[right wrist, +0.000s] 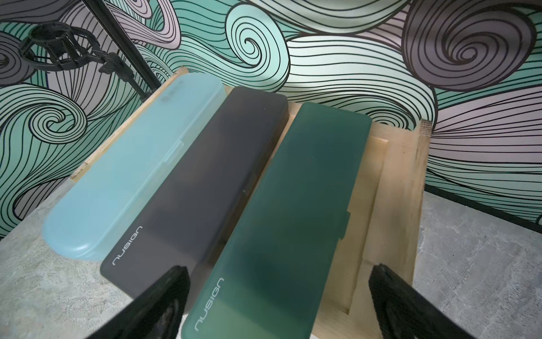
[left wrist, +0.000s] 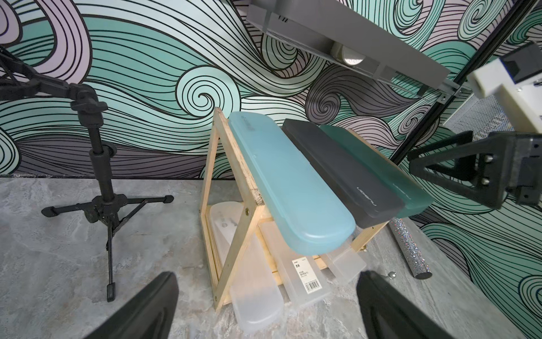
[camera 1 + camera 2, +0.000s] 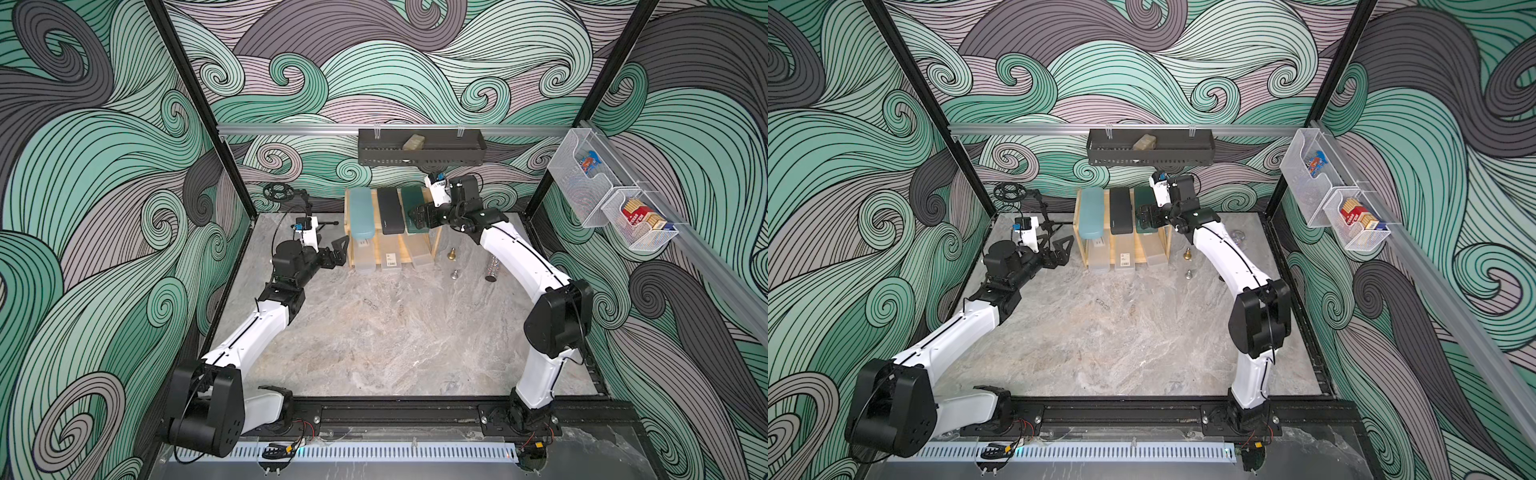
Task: Remove the pencil cases from the shelf
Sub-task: Pick up the pencil case from the shelf.
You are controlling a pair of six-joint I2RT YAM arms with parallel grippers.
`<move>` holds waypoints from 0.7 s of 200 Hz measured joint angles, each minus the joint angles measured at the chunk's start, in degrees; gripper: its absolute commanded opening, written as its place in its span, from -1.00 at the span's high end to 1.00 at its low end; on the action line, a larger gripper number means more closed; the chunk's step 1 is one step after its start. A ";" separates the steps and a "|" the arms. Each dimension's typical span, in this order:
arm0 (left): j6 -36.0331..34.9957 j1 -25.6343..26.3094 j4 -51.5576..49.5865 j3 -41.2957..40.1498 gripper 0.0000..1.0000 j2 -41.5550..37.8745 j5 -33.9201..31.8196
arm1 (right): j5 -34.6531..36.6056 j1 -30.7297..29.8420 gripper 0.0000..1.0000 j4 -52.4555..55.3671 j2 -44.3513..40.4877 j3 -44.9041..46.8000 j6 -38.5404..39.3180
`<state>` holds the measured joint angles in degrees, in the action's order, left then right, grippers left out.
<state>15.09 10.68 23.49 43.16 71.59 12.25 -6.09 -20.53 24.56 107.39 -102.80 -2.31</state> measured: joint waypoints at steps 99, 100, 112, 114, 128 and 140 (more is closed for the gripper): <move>-0.61 0.39 -1.18 0.00 -0.97 1.84 -0.11 | 5.09 -2.56 -1.00 5.49 4.37 -5.16 0.46; -0.63 0.39 -1.20 0.00 -0.97 1.84 -0.13 | 5.14 -2.56 -1.00 5.49 4.37 -5.16 0.46; -0.70 0.42 -1.33 0.00 -0.97 1.84 -0.20 | 5.77 -2.56 -0.99 5.49 4.37 -5.16 0.48; -0.72 0.39 -1.36 0.00 -0.97 1.84 -0.22 | 5.81 -2.56 -0.99 5.53 4.37 -5.16 0.46; -0.74 0.42 -1.51 0.00 -0.97 1.84 -0.24 | 6.45 -2.56 -0.99 5.75 4.48 -5.16 0.48; -0.79 0.39 -1.73 0.00 -0.97 1.84 -0.31 | 6.58 -2.56 -1.00 5.66 4.72 -5.16 0.44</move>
<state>14.31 11.07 21.76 43.16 73.43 11.94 0.49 -23.09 30.22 112.12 -107.96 -1.87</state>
